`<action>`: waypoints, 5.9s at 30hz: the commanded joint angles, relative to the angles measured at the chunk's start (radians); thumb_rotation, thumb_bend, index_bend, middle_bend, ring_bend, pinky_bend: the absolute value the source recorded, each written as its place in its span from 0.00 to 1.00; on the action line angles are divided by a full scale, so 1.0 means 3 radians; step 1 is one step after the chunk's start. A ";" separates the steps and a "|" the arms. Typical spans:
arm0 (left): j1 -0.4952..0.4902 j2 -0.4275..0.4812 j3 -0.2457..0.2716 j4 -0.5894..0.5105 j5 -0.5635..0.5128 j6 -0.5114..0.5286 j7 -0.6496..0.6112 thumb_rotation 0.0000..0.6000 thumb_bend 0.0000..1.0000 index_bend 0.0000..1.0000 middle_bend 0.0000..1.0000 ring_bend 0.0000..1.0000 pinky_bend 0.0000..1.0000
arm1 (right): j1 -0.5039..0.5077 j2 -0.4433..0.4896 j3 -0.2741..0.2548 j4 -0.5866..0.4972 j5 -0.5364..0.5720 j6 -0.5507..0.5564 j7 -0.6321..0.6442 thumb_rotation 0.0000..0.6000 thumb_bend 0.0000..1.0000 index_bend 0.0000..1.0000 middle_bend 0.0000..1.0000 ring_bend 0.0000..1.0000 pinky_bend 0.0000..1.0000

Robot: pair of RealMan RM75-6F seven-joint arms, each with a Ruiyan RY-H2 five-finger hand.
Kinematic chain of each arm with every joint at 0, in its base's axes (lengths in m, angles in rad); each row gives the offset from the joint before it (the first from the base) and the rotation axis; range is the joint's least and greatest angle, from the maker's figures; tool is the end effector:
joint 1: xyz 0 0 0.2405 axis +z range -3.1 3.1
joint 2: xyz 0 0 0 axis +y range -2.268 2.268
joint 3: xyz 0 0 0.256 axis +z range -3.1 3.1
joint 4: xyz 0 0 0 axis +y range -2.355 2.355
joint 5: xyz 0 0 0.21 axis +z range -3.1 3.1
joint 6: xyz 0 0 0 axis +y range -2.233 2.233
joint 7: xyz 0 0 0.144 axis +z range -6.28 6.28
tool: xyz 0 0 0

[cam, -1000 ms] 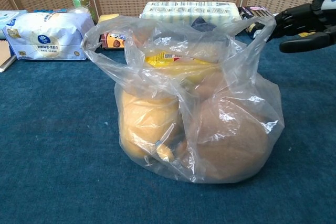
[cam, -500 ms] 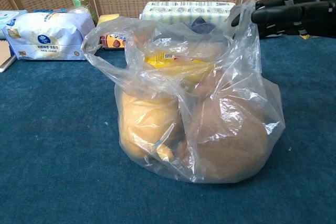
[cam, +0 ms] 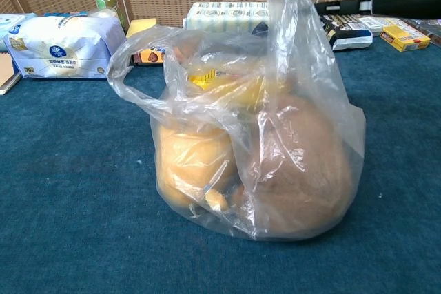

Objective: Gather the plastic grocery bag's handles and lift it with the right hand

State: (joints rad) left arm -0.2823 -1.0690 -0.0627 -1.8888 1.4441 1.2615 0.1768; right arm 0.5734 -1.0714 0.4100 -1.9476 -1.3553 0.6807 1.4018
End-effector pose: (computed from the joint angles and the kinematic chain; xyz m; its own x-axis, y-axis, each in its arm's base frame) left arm -0.2302 0.2242 0.1251 0.3745 0.1625 0.9129 0.9182 -0.2019 -0.3408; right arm -0.1033 -0.3088 0.0993 -0.8035 -0.5545 0.2165 -0.4361 0.3008 -0.8481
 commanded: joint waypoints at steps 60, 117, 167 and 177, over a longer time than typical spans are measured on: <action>-0.0090 -0.0034 0.0017 -0.0024 -0.0102 0.0000 0.0156 1.00 0.06 0.19 0.11 0.04 0.17 | 0.0281 -0.0027 -0.0494 0.0294 0.0598 0.0227 -0.3100 0.34 0.04 0.33 0.27 0.17 0.02; -0.0101 -0.0080 0.0017 0.0138 -0.0192 -0.0028 0.0056 1.00 0.06 0.19 0.11 0.04 0.18 | -0.0624 -0.0550 0.2294 0.0376 0.1798 -0.3617 -0.1191 0.34 0.04 0.50 0.49 0.49 0.35; -0.0330 -0.0217 -0.0115 0.0407 0.0701 0.0308 -0.0135 1.00 0.08 0.19 0.12 0.07 0.23 | -0.1304 -0.0372 0.2785 0.0226 0.3401 -0.3348 -0.2446 0.36 0.17 0.54 0.60 0.61 0.57; -0.0648 -0.0327 -0.0265 0.0608 0.1092 0.0351 -0.0382 1.00 0.08 0.19 0.12 0.07 0.23 | -0.1361 -0.0422 0.2849 0.0256 0.3458 -0.3448 -0.2521 0.37 0.17 0.50 0.54 0.55 0.50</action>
State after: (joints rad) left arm -0.4639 -1.1623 -0.1340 -1.7121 1.7641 1.3742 0.0673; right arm 0.1666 -1.1961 1.2622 -1.8712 -0.3189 -0.3534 0.6484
